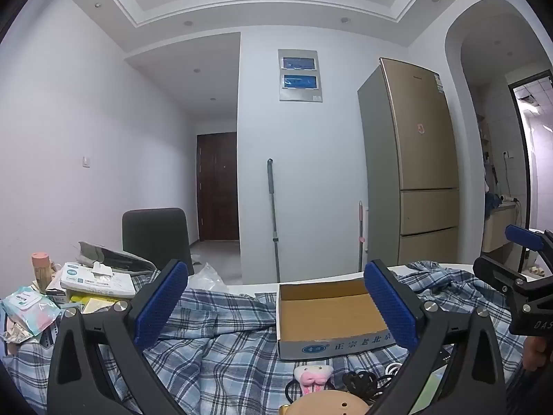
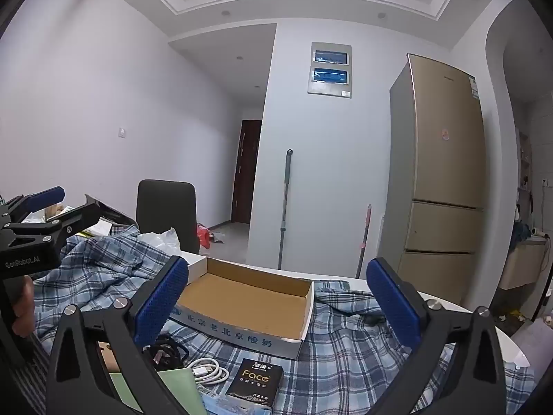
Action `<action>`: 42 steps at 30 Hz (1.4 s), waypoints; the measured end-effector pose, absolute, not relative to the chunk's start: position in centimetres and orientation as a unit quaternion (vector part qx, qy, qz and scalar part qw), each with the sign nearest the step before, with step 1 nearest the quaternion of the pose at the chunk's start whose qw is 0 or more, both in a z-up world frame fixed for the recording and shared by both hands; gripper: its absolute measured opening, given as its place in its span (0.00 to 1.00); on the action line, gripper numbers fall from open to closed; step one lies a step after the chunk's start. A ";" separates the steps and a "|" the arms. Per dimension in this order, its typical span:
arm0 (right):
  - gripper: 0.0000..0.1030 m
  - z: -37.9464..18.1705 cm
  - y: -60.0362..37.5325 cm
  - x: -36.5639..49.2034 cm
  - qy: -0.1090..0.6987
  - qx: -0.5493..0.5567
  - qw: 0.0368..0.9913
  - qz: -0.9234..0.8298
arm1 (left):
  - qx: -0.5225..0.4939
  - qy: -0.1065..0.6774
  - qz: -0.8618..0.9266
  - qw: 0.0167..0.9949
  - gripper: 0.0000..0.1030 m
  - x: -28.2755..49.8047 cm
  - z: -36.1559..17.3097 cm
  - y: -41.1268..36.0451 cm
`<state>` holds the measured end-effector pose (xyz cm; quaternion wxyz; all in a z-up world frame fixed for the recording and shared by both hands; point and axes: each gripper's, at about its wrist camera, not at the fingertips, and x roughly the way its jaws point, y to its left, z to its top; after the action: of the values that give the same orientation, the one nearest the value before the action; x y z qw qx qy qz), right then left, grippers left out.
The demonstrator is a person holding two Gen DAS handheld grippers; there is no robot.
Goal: Organize soft objects
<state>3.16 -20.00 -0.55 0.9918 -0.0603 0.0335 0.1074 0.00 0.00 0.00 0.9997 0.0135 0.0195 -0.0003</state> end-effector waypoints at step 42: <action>1.00 -0.5 -19.7 3.3 0.037 -0.061 0.993 0.098 | 0.014 0.027 0.003 1.000 1.00 0.7 0.0 0.4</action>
<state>3.27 -19.68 -0.51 0.9927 -0.0608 0.0369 0.0976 0.70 0.39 -0.04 0.9995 0.0144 0.0267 0.0033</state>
